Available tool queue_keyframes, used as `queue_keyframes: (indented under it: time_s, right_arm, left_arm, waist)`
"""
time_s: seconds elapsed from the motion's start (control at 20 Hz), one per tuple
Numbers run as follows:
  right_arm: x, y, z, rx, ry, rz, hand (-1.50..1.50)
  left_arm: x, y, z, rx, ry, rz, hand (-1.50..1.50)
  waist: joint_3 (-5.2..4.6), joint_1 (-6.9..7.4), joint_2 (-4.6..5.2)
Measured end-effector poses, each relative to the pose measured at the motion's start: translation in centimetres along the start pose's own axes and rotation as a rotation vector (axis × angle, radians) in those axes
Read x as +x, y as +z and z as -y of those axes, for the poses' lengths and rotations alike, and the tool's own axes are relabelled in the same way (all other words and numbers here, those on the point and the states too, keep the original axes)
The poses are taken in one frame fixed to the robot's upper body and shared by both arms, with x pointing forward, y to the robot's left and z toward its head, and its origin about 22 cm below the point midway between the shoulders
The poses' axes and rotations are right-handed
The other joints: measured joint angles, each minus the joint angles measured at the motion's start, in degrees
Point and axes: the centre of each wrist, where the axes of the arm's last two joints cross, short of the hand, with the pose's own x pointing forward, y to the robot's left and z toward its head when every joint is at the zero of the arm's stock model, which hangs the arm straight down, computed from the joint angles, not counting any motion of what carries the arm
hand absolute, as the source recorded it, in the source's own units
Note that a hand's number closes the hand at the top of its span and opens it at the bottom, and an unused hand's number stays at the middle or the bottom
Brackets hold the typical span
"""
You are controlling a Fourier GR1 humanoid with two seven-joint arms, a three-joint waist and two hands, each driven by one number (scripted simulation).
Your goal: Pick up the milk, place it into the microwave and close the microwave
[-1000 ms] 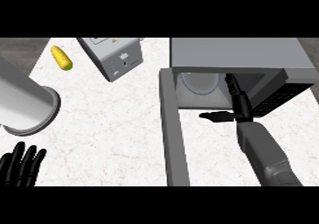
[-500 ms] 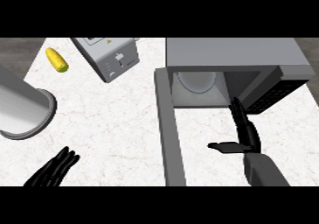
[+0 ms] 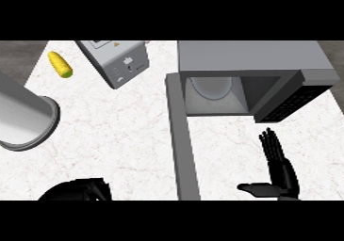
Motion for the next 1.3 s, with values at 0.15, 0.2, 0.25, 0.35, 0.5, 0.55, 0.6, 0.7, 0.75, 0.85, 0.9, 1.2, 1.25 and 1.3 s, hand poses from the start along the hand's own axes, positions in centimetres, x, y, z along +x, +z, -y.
queue_keyframes:
  time_s: [0.15,0.2,0.25,0.35,0.5,0.55,0.6,0.7,0.75,0.85,0.9,1.2,1.25,1.3]
  right_arm:
    - [0.8,1.9,1.0,-0.012,-0.002,0.006,-1.50]
    - [1.1,2.5,1.2,-0.015,-0.002,0.007,-1.50]
    - [1.4,3.3,1.4,-0.017,0.000,0.009,-1.50]
    - [2.3,4.2,2.4,-0.025,0.003,0.013,-1.50]
    - [2.6,5.7,2.8,-0.033,0.013,0.008,-1.50]
    - [2.9,5.9,2.9,-0.035,0.015,0.012,-1.50]
    - [3.2,6.3,3.2,-0.038,0.019,0.014,-1.50]
    - [3.9,6.6,3.6,-0.041,0.021,0.022,-1.50]
    - [4.2,6.9,3.6,-0.044,0.019,0.028,-1.50]
    - [5.0,7.7,4.1,-0.045,0.017,0.033,-1.50]
    - [5.4,7.8,4.5,-0.043,0.020,0.038,-1.50]
    - [7.3,8.5,4.9,-0.008,0.006,0.076,-1.50]
    - [7.8,8.5,4.9,0.004,0.004,0.082,-1.50]
    - [8.2,8.3,4.8,0.020,-0.003,0.091,-1.50]
  left_arm:
    - [-0.7,-1.6,0.4,-0.047,-0.004,-0.010,1.50]
    - [-1.0,-2.1,0.7,-0.063,-0.007,-0.010,1.50]
    - [-1.3,-2.7,0.8,-0.084,-0.007,-0.014,1.50]
    - [-1.6,-3.7,1.6,-0.137,-0.021,-0.023,1.50]
    - [-2.3,-5.6,3.2,-0.227,-0.030,-0.048,1.50]
    - [-2.6,-6.1,3.4,-0.256,-0.028,-0.061,1.50]
    - [-3.2,-6.6,3.8,-0.286,-0.028,-0.075,1.50]
    - [-3.8,-7.6,4.8,-0.340,-0.028,-0.103,1.50]
    - [-4.2,-7.9,5.6,-0.356,-0.033,-0.107,1.50]
    - [-5.0,-9.0,6.9,-0.384,-0.057,-0.100,1.50]
    - [-5.2,-9.3,7.7,-0.397,-0.072,-0.094,1.50]
    - [-6.8,-11.7,12.2,-0.457,-0.143,-0.100,1.50]
    - [-7.2,-11.9,12.9,-0.466,-0.146,-0.107,1.50]
    - [-7.4,-12.0,13.6,-0.475,-0.150,-0.115,1.50]
  waist:
    - [0.02,0.04,0.08]
    - [0.01,0.07,0.09]
    - [0.01,0.01,0.10]
    - [0.02,-0.04,0.12]
    - [0.03,-0.05,0.18]
    - [0.04,-0.07,0.19]
    - [0.04,-0.08,0.20]
    - [0.03,-0.09,0.22]
    - [0.03,-0.05,0.21]
    - [0.03,-0.13,0.23]
    - [0.03,-0.12,0.23]
    - [0.02,-1.02,0.30]
    - [0.00,-1.30,0.34]
    - [-0.01,-1.55,0.36]
